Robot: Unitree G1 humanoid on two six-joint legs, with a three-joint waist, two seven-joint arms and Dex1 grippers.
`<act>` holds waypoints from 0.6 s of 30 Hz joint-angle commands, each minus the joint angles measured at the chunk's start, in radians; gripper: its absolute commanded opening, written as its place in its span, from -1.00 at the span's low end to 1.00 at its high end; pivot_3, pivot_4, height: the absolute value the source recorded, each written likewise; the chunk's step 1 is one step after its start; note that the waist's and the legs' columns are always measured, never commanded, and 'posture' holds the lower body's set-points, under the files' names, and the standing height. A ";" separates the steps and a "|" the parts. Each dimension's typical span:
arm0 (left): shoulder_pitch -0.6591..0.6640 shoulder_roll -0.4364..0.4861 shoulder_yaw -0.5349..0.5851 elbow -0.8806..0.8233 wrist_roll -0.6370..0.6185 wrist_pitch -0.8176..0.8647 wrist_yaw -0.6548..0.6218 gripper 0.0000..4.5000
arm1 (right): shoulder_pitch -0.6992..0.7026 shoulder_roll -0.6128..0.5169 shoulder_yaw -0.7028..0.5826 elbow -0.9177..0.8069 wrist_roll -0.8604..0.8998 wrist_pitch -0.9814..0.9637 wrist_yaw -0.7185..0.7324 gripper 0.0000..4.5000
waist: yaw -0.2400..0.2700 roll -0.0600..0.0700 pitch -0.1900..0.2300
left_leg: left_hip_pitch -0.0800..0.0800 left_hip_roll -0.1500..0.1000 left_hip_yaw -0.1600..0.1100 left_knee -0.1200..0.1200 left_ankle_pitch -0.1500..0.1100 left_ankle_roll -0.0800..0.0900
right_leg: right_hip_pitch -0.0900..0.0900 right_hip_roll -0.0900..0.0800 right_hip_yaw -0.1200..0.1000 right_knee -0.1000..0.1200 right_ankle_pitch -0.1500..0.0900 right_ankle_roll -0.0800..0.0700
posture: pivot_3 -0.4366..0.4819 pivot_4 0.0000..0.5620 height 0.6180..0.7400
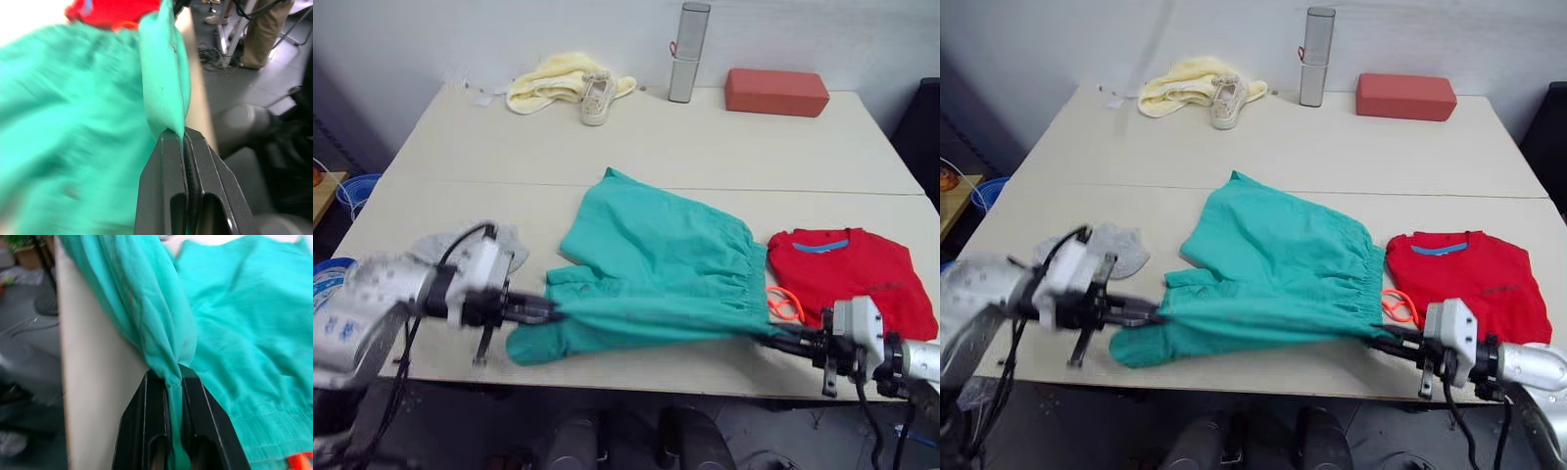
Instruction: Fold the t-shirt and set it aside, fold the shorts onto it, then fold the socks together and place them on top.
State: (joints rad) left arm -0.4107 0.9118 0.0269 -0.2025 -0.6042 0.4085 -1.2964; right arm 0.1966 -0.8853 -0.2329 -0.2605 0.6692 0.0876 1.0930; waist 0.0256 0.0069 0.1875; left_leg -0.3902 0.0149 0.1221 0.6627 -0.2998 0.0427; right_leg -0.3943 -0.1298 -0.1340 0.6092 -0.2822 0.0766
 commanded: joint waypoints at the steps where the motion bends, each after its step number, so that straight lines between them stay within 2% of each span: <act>1: -0.207 -0.082 -0.085 0.212 0.133 -0.082 0.011 -0.99 | -0.098 0.034 -0.027 0.003 0.060 0.114 -0.082 -1.00 | 0.001 -0.001 0.001 | -0.001 0.000 0.000 0.000 0.001 0.000 | -0.001 0.001 0.000 0.001 0.000 0.001 | -0.05 -0.47 1.00; 6: -0.514 -0.262 -0.150 0.633 0.334 -0.288 0.117 -0.99 | -0.274 0.126 0.013 0.084 -0.003 0.209 -0.235 -1.00 | -0.001 -0.005 0.003 | -0.004 -0.001 0.003 0.001 0.005 0.006 | -0.002 0.002 -0.001 0.000 0.002 0.003 | -0.05 -0.47 1.00; 8: -0.638 -0.338 -0.164 0.859 0.424 -0.435 0.214 -0.99 | -0.356 0.184 0.023 0.123 -0.015 0.253 -0.317 -1.00 | -0.003 -0.008 0.004 | -0.005 -0.001 0.005 0.002 0.005 0.008 | -0.004 0.002 0.001 0.001 0.003 0.005 | -0.05 -0.47 1.00; 13: -0.809 -0.435 -0.172 1.217 0.563 -0.673 0.370 -0.99 | -0.460 0.271 0.015 0.191 -0.075 0.293 -0.451 -1.00 | -0.003 -0.011 0.006 | -0.015 -0.003 0.007 0.004 0.008 0.011 | -0.016 0.001 0.001 0.008 0.004 0.007 | -0.05 -0.47 1.00; 14: -0.841 -0.456 -0.179 1.281 0.598 -0.706 0.438 -0.99 | -0.477 0.289 0.010 0.212 -0.089 0.292 -0.481 -1.00 | -0.003 -0.012 0.006 | -0.016 -0.004 0.009 0.004 0.008 0.011 | -0.017 0.001 0.001 0.009 0.004 0.007 | -0.05 -0.47 1.00; 18: -0.907 -0.502 -0.200 1.433 0.697 -0.762 0.596 -0.99 | -0.505 0.336 0.018 0.254 -0.157 0.273 -0.548 -1.00 | -0.004 -0.014 0.008 | -0.017 -0.005 0.013 0.004 0.009 0.014 | -0.019 0.002 -0.001 0.008 0.006 0.010 | -0.05 -0.47 1.00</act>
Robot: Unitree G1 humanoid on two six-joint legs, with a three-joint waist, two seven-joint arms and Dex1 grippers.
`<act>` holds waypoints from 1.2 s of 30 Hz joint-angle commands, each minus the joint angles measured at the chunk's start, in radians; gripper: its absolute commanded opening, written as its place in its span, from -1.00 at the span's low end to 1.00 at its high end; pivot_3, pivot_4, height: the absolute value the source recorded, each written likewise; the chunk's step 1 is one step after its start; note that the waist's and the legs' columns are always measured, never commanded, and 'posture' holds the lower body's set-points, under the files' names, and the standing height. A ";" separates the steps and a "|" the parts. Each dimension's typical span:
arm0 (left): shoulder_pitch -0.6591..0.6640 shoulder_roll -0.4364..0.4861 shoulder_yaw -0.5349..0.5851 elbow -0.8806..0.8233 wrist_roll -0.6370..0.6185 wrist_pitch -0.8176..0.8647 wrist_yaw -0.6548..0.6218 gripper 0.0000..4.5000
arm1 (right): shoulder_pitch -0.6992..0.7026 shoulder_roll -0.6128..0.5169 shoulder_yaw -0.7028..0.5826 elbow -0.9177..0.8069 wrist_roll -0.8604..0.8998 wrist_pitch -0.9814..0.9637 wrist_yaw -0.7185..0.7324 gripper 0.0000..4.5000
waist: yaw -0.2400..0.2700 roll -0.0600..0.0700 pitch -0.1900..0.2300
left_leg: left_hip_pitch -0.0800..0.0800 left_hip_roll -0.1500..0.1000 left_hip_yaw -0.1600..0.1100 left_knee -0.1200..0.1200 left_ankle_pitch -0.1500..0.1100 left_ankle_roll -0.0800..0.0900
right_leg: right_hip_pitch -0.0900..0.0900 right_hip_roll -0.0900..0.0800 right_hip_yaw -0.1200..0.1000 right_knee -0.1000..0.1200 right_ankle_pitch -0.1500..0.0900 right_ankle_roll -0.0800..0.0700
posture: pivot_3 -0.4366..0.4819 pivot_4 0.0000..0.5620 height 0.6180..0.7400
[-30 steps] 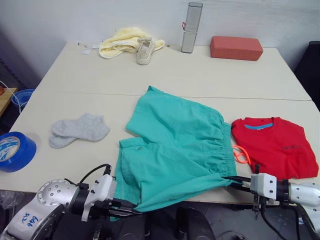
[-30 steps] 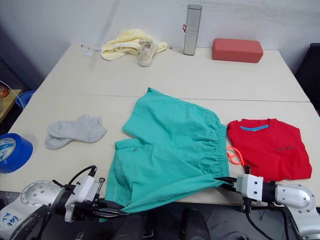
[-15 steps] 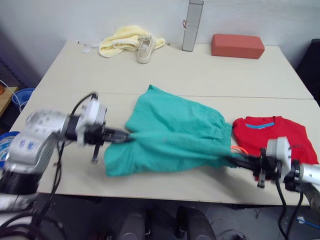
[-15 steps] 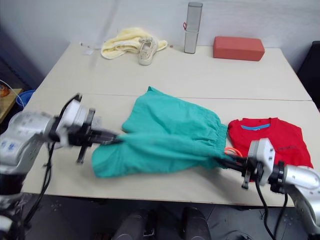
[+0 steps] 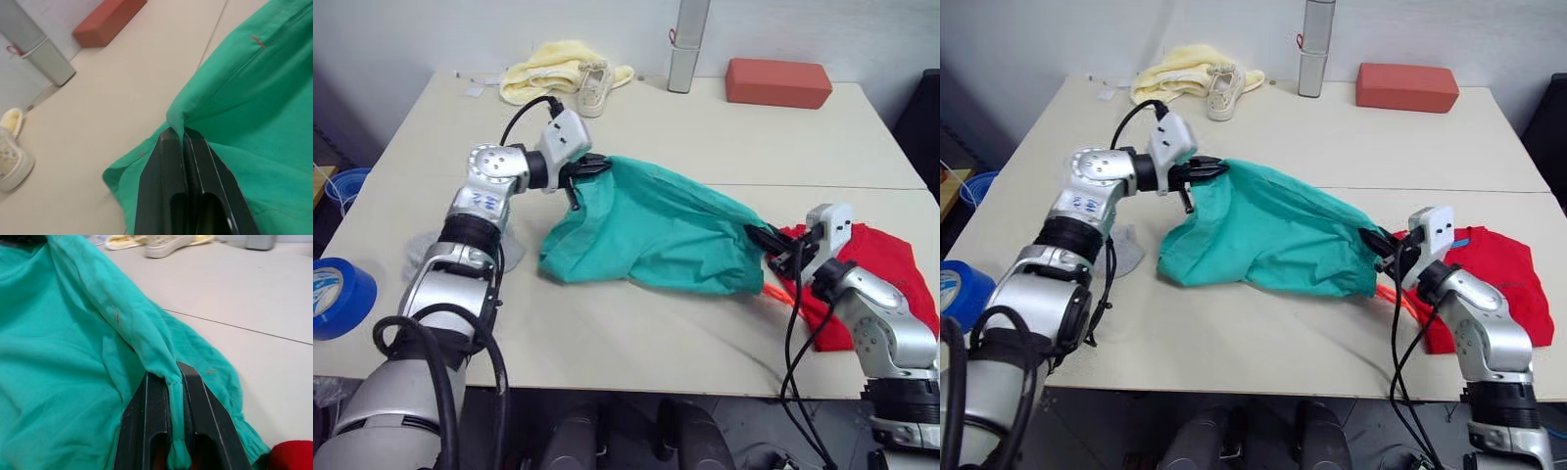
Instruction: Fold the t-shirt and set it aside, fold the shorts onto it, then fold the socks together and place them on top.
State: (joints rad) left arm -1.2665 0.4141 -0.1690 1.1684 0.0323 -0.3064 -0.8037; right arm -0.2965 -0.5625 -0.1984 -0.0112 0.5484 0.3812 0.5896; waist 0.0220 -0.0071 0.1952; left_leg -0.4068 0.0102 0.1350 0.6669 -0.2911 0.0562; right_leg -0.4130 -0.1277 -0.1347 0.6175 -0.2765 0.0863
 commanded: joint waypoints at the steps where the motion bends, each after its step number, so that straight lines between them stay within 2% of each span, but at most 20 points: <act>1: -0.060 -0.013 -0.003 0.085 0.076 -0.051 0.139 -0.99 | -0.017 0.024 -0.016 0.010 -0.048 -0.015 -0.061 -1.00 | -0.001 0.000 0.000 | 0.000 0.000 0.001 0.000 0.000 0.001 | 0.000 0.000 0.001 -0.001 0.001 0.001 | -0.05 -0.47 1.00; 4: -0.067 -0.061 0.019 0.135 0.102 -0.043 0.266 -0.99 | -0.027 0.086 -0.011 0.011 -0.066 0.002 -0.132 -1.00 | -0.002 0.000 0.000 | 0.000 -0.001 0.002 0.000 0.000 0.003 | 0.000 -0.002 0.002 -0.001 0.002 0.003 | -0.05 -0.47 1.00; 7: -0.061 -0.081 0.040 0.153 0.113 -0.032 0.354 -0.73 | -0.023 0.137 -0.020 -0.027 -0.044 0.038 -0.165 -1.00 | -0.004 -0.001 0.001 | 0.000 -0.001 0.002 0.001 0.000 0.003 | -0.001 -0.003 0.003 0.000 0.002 0.003 | -0.05 -0.47 1.00; 10: -0.055 -0.062 0.032 0.157 0.145 -0.025 0.406 -0.31 | -0.014 0.138 -0.014 -0.073 -0.052 0.061 -0.171 -0.62 | -0.010 -0.001 0.001 | 0.000 -0.001 0.003 0.000 0.000 0.003 | -0.002 -0.003 0.004 0.001 0.002 0.003 | -0.05 -0.47 1.00; 13: -0.046 -0.022 0.058 0.152 0.137 -0.031 0.427 0.14 | -0.003 0.104 -0.046 -0.100 -0.050 0.057 -0.155 -0.15 | -0.021 -0.001 0.001 | 0.000 -0.001 0.003 0.000 0.000 0.003 | -0.002 -0.003 0.004 0.001 0.002 0.003 | -0.05 -0.47 1.00; 16: -0.035 0.020 0.110 0.135 0.097 -0.056 0.392 0.57 | 0.006 0.068 -0.100 -0.124 -0.005 0.047 -0.105 0.34 | -0.025 -0.001 0.001 | 0.000 -0.001 0.003 0.000 0.000 0.003 | -0.002 -0.003 0.004 0.001 0.002 0.003 | -0.05 -0.47 1.00; 19: -0.018 0.055 0.181 0.104 0.033 -0.095 0.292 1.00 | 0.030 0.015 -0.148 -0.138 0.045 0.023 0.005 0.83 | -0.025 -0.001 0.001 | 0.000 -0.001 0.003 0.000 0.000 0.003 | -0.002 -0.003 0.004 0.001 0.002 0.003 | -0.05 -0.47 1.00; 20: -0.006 0.063 0.202 0.084 0.005 -0.115 0.230 1.00 | 0.039 -0.001 -0.160 -0.145 0.055 0.001 0.046 0.98 | -0.025 -0.001 0.001 | 0.000 -0.001 0.003 0.000 0.000 0.003 | -0.002 -0.003 0.004 0.001 0.002 0.003 | -0.05 -0.47 1.00; 22: 0.017 0.083 0.215 0.049 -0.009 -0.143 0.164 1.00 | 0.052 -0.024 -0.172 -0.162 0.074 -0.009 0.096 0.98 | -0.025 -0.002 0.001 | 0.000 -0.001 0.004 0.000 0.000 0.003 | -0.002 -0.003 0.004 0.000 0.002 0.003 | -0.05 -0.47 1.00; 25: 0.082 0.090 0.246 -0.051 -0.087 -0.173 -0.015 1.00 | 0.083 -0.060 -0.129 -0.226 0.075 -0.020 0.188 0.98 | -0.023 -0.002 0.001 | 0.001 -0.001 0.004 0.000 0.000 0.003 | -0.001 -0.003 0.004 0.001 0.002 0.003 | -0.05 -0.47 1.00; 28: 0.213 0.072 0.239 -0.256 -0.197 -0.165 -0.241 1.00 | 0.101 -0.059 -0.055 -0.287 0.049 -0.034 0.232 0.98 | -0.025 -0.001 0.001 | 0.001 -0.001 0.005 0.000 0.000 0.002 | -0.001 -0.003 0.005 0.001 0.002 0.003 | -0.05 -0.47 1.00; 30: 0.311 0.062 0.226 -0.411 -0.266 -0.107 -0.340 1.00 | 0.105 -0.048 -0.010 -0.303 0.015 -0.061 0.240 0.98 | -0.028 -0.001 0.001 | 0.002 0.000 0.005 0.001 0.000 0.002 | -0.001 -0.003 0.006 0.002 0.002 0.003 | -0.05 -0.47 1.00; 33: 0.449 0.056 0.200 -0.619 -0.318 -0.025 -0.395 1.00 | 0.111 -0.057 0.090 -0.314 -0.102 -0.126 0.242 0.98 | -0.029 -0.001 0.001 | 0.002 0.000 0.006 0.001 0.000 0.002 | -0.002 -0.002 0.006 0.002 0.002 0.003 | -0.05 -0.47 1.00; 36: 0.532 0.053 0.190 -0.742 -0.333 0.054 -0.374 1.00 | 0.118 -0.059 0.144 -0.320 -0.157 -0.164 0.252 0.98 | -0.026 -0.002 0.001 | 0.002 0.000 0.006 0.003 0.000 0.002 | -0.002 -0.002 0.007 0.003 0.002 0.003 | -0.05 -0.47 1.00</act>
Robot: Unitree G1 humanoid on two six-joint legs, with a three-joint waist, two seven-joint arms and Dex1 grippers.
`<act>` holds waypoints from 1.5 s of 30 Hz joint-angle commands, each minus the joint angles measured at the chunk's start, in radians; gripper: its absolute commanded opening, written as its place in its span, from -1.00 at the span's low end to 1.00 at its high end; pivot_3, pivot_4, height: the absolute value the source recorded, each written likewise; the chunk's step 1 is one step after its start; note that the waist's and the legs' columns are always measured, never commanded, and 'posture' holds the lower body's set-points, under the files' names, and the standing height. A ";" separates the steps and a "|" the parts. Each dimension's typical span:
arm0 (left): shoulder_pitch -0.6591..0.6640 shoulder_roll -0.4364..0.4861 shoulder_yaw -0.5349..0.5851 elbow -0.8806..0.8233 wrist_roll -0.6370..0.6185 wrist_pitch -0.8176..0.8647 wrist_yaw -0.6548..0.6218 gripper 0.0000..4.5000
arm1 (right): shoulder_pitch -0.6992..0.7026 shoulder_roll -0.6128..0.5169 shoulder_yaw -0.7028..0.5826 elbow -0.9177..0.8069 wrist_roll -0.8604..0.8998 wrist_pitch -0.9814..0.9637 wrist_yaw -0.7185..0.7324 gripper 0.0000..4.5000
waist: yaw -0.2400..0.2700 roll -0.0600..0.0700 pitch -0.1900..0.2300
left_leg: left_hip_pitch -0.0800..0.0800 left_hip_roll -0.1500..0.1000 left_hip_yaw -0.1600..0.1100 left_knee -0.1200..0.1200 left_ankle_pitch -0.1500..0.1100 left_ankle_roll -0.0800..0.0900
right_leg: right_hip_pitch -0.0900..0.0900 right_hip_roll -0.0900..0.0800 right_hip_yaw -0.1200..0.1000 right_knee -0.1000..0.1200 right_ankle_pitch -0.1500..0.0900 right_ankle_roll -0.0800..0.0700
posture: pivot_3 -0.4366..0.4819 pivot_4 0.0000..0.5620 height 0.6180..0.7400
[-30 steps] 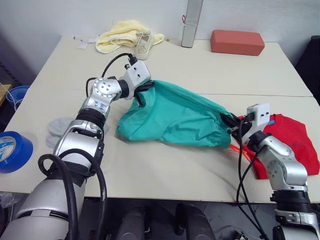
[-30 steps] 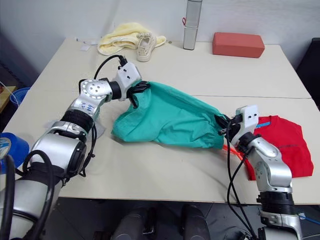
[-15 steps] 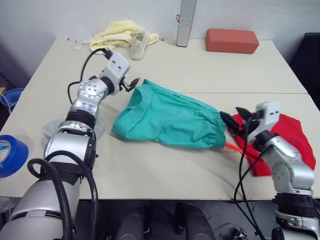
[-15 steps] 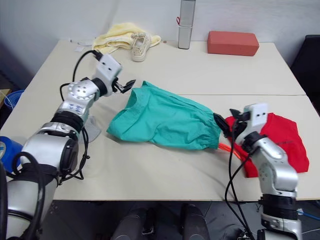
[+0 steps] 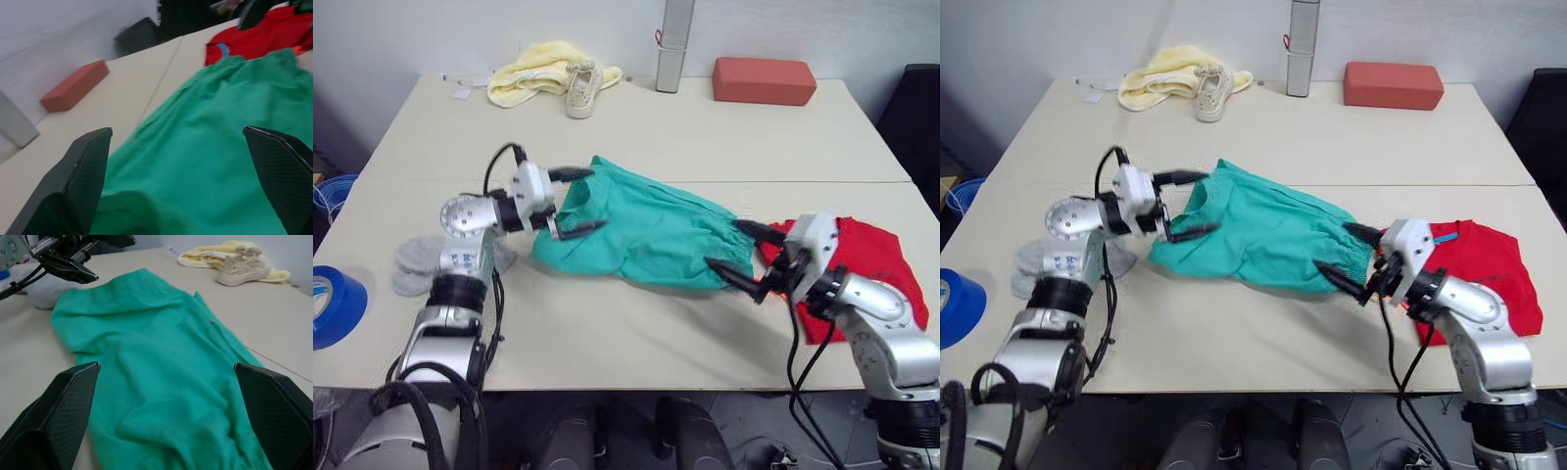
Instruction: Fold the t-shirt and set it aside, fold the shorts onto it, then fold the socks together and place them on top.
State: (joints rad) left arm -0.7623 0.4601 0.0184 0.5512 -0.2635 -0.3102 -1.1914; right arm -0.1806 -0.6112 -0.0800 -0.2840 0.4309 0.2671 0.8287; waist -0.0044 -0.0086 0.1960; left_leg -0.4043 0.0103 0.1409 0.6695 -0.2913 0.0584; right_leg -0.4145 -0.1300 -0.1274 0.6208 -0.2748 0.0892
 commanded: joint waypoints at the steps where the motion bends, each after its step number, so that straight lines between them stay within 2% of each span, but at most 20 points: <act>1: 0.066 0.014 -0.010 -0.165 -0.042 0.068 -0.008 1.00 | 0.003 -0.008 0.052 -0.050 -0.068 -0.063 0.012 0.98 | 0.003 0.000 0.000 | 0.000 0.000 0.000 0.001 0.000 0.000 | 0.000 0.000 0.000 0.000 0.000 0.000 | -0.05 -0.47 1.00; 4: 0.164 0.028 -0.021 -0.242 -0.024 0.089 0.001 1.00 | 0.004 0.010 0.123 -0.069 -0.099 -0.067 0.018 0.98 | 0.002 0.000 0.000 | 0.001 0.000 -0.001 0.001 0.000 0.000 | 0.002 -0.001 0.000 0.000 0.000 0.000 | -0.05 -0.47 1.00; 6: 0.225 0.043 -0.017 -0.287 -0.037 0.115 0.000 1.00 | -0.012 0.020 0.188 -0.070 -0.215 -0.098 -0.038 0.98 | 0.001 0.000 0.000 | 0.001 0.000 -0.001 0.001 -0.001 0.000 | 0.002 -0.001 0.001 0.000 0.000 0.000 | -0.05 -0.47 1.00; 10: 0.266 0.062 0.002 -0.310 -0.026 0.115 0.029 1.00 | -0.042 0.017 0.296 -0.053 -0.391 -0.172 -0.070 0.98 | 0.002 0.000 0.000 | 0.001 0.001 -0.001 0.001 -0.001 -0.001 | 0.001 -0.001 0.006 0.000 0.000 -0.001 | -0.05 -0.47 1.00; 13: 0.302 0.085 0.011 -0.331 -0.034 0.124 0.036 1.00 | -0.106 0.047 0.383 0.020 -0.562 -0.213 -0.147 0.98 | -0.001 0.000 0.000 | 0.001 0.001 -0.001 0.001 -0.001 -0.002 | 0.001 -0.001 0.008 0.000 0.000 -0.001 | -0.05 -0.47 1.00; 17: 0.329 0.111 0.012 -0.352 -0.012 0.111 0.043 1.00 | -0.156 0.090 0.412 0.092 -0.631 -0.266 -0.194 0.98 | -0.001 0.000 0.000 | 0.001 0.001 -0.001 0.000 -0.002 -0.003 | 0.000 -0.001 0.008 0.000 -0.001 -0.002 | -0.05 -0.47 1.00; 19: 0.331 0.135 0.006 -0.348 0.004 0.091 0.031 1.00 | -0.151 0.111 0.394 0.078 -0.589 -0.282 -0.183 0.98 | -0.001 0.000 0.000 | 0.001 0.001 -0.001 0.000 -0.002 -0.003 | 0.000 -0.001 0.008 0.000 -0.001 -0.002 | -0.05 -0.47 1.00; 23: 0.309 0.169 -0.028 -0.310 0.077 0.044 0.040 1.00 | -0.048 0.133 0.258 0.011 -0.326 -0.389 -0.115 0.98 | 0.006 0.000 0.000 | 0.001 0.001 -0.002 -0.001 -0.002 -0.003 | 0.001 0.000 0.008 -0.001 -0.001 -0.002 | -0.05 -0.47 1.00; 26: 0.261 0.146 -0.067 -0.235 0.160 -0.047 0.094 1.00 | 0.034 0.136 0.138 -0.044 -0.064 -0.311 -0.044 0.98 | 0.010 0.000 0.000 | 0.001 0.000 -0.002 -0.001 -0.002 -0.001 | 0.002 -0.001 0.007 -0.001 0.000 -0.001 | -0.05 -0.47 1.00; 28: 0.234 0.136 -0.086 -0.194 0.204 -0.092 0.126 1.00 | 0.068 0.122 0.088 -0.071 0.049 -0.252 -0.011 0.98 | 0.006 -0.001 -0.001 | 0.001 0.000 -0.002 0.000 -0.003 0.000 | 0.002 -0.001 0.008 -0.002 0.000 -0.001 | -0.05 -0.47 1.00; 34: 0.081 0.065 -0.198 -0.001 0.365 -0.140 0.225 1.00 | 0.230 -0.021 -0.087 -0.089 0.106 -0.241 0.082 0.98 | 0.015 -0.001 -0.001 | 0.001 0.000 -0.001 -0.001 -0.004 0.001 | 0.002 -0.001 0.007 -0.002 0.001 -0.001 | -0.05 -0.47 1.00; 40: -0.061 0.002 -0.290 0.240 0.497 -0.211 0.324 1.00 | 0.258 -0.027 -0.150 -0.109 0.105 -0.227 0.041 0.98 | 0.024 -0.002 -0.001 | 0.005 0.000 0.003 -0.001 -0.004 0.002 | 0.002 -0.001 0.004 -0.003 0.001 -0.001 | -0.05 -0.47 1.00; 43: -0.103 -0.033 -0.305 0.333 0.488 -0.189 0.298 0.75 | 0.254 -0.022 -0.161 -0.111 0.098 -0.226 0.022 1.00 | 0.032 -0.003 -0.002 | 0.007 0.000 0.003 0.000 -0.004 0.002 | 0.004 -0.002 0.007 -0.003 0.001 -0.001 | -0.05 -0.47 1.00; 45: -0.114 -0.046 -0.305 0.377 0.472 -0.166 0.261 0.48 | 0.253 -0.021 -0.161 -0.113 0.096 -0.226 0.017 1.00 | 0.032 -0.004 -0.003 | 0.009 0.000 0.002 0.000 -0.005 0.002 | 0.006 -0.003 0.008 -0.003 0.001 -0.001 | -0.05 -0.47 1.00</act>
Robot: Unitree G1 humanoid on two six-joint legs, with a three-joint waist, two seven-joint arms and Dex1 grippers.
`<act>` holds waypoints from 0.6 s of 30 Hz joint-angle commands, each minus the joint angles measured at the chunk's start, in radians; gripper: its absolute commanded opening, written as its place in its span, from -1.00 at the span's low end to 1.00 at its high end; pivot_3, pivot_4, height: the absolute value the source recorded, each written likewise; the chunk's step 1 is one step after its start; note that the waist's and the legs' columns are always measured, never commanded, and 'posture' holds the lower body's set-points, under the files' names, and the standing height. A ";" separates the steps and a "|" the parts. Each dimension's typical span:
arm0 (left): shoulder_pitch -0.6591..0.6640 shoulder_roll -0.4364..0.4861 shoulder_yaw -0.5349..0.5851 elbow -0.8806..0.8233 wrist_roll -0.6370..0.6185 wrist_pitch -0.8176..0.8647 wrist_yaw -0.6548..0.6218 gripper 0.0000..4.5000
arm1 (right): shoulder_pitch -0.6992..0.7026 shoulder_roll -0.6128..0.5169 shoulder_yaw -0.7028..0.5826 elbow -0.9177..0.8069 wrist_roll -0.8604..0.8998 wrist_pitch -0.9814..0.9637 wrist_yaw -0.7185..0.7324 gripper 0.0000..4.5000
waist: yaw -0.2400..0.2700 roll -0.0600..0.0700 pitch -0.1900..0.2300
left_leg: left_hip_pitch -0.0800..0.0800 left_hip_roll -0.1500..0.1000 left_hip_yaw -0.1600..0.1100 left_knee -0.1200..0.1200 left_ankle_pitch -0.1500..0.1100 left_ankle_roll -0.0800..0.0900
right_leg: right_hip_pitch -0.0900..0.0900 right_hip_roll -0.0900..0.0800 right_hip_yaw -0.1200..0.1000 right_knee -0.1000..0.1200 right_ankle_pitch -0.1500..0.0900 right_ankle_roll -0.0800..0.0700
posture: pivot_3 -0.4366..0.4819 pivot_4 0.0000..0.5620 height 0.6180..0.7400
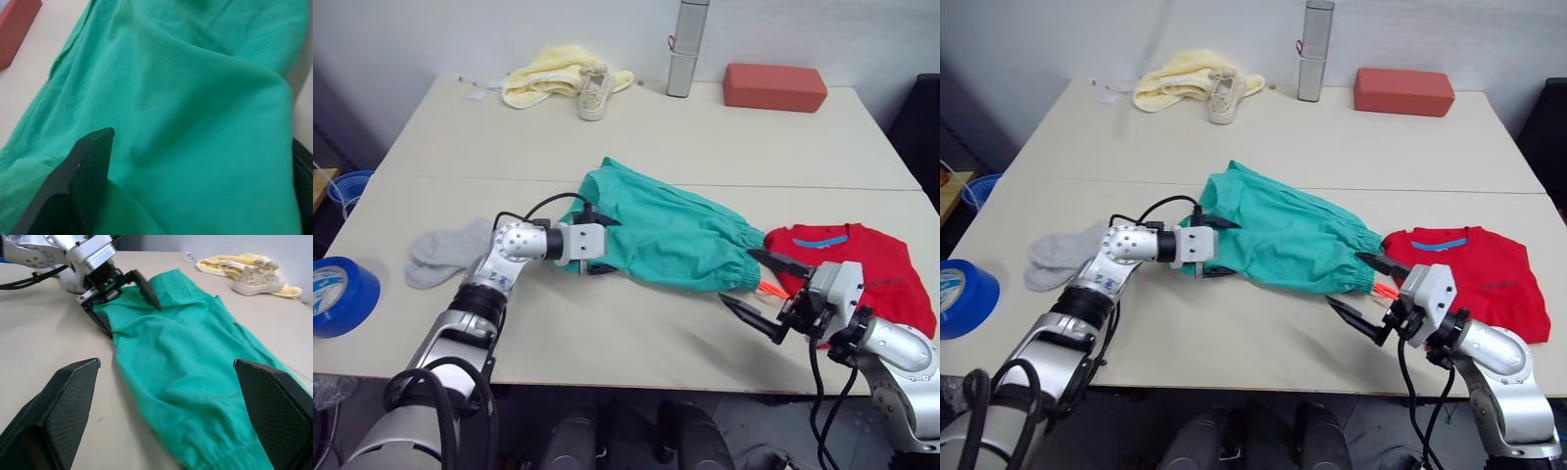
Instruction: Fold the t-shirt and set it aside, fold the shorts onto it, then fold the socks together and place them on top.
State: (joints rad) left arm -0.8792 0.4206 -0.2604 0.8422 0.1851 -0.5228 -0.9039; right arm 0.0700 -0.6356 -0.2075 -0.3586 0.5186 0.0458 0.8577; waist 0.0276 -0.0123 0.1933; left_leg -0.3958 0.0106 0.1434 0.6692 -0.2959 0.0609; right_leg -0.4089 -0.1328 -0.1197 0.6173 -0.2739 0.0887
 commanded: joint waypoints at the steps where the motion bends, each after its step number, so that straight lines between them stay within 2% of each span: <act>1: 0.003 -0.012 -0.023 0.097 0.011 0.057 -0.051 0.36 | 0.005 0.002 -0.035 -0.041 0.007 -0.006 -0.013 1.00 | 0.000 -0.001 -0.001 | 0.001 0.000 0.000 0.000 0.000 0.000 | 0.000 0.000 0.001 0.000 0.000 0.000 | -0.05 -0.47 1.00; 4: 0.018 -0.022 -0.002 0.086 -0.035 0.126 -0.108 -0.04 | 0.007 0.001 -0.040 -0.044 0.005 -0.009 -0.020 1.00 | -0.001 -0.001 -0.002 | 0.002 0.000 0.000 0.000 0.000 0.000 | 0.001 0.000 0.005 0.000 0.000 0.000 | -0.05 -0.47 1.00; 7: 0.068 -0.017 0.029 -0.020 -0.113 0.250 -0.187 -0.48 | 0.011 -0.001 -0.046 -0.044 0.005 -0.013 -0.023 1.00 | -0.004 -0.001 -0.002 | 0.002 0.000 0.000 -0.001 0.000 0.000 | 0.001 0.000 0.006 0.000 0.000 0.000 | -0.05 -0.47 1.00; 9: 0.132 0.015 0.035 -0.170 -0.151 0.354 -0.237 -0.76 | 0.021 -0.008 -0.050 -0.040 -0.002 -0.019 -0.018 1.00 | -0.006 -0.001 -0.002 | 0.002 0.000 0.001 -0.001 0.000 -0.001 | 0.000 0.000 0.006 0.001 0.000 -0.001 | -0.05 -0.47 1.00; 11: 0.226 0.064 0.043 -0.419 -0.199 0.517 -0.265 -0.97 | 0.039 -0.020 -0.063 -0.045 -0.005 -0.022 -0.005 1.00 | -0.013 -0.001 -0.002 | 0.002 0.001 0.001 -0.002 -0.001 -0.002 | 0.000 0.000 0.007 0.001 -0.001 -0.001 | -0.05 -0.47 1.00; 13: 0.314 0.105 0.057 -0.658 -0.253 0.688 -0.263 -0.97 | 0.052 -0.022 -0.082 -0.049 0.008 -0.011 -0.003 1.00 | -0.023 -0.001 -0.002 | 0.002 0.002 0.001 -0.003 -0.001 -0.003 | -0.001 0.002 0.008 0.002 -0.001 -0.002 | -0.05 -0.47 1.00; 18: 0.497 0.141 0.075 -1.060 -0.303 0.968 -0.165 -0.97 | 0.096 -0.026 -0.091 -0.048 0.000 -0.010 0.016 1.00 | -0.028 -0.001 -0.002 | 0.002 0.002 0.001 -0.003 -0.001 -0.003 | 0.000 0.003 0.008 0.001 -0.001 -0.002 | -0.05 -0.47 1.00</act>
State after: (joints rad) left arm -0.4050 0.5585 -0.1956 -0.0922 -0.0861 0.3719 -1.1021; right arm 0.1601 -0.6541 -0.2781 -0.3721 0.5065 0.0428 0.8683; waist -0.0002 -0.0134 0.1915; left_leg -0.3935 0.0130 0.1446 0.6661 -0.2974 0.0577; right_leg -0.4089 -0.1305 -0.1115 0.6162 -0.2755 0.0865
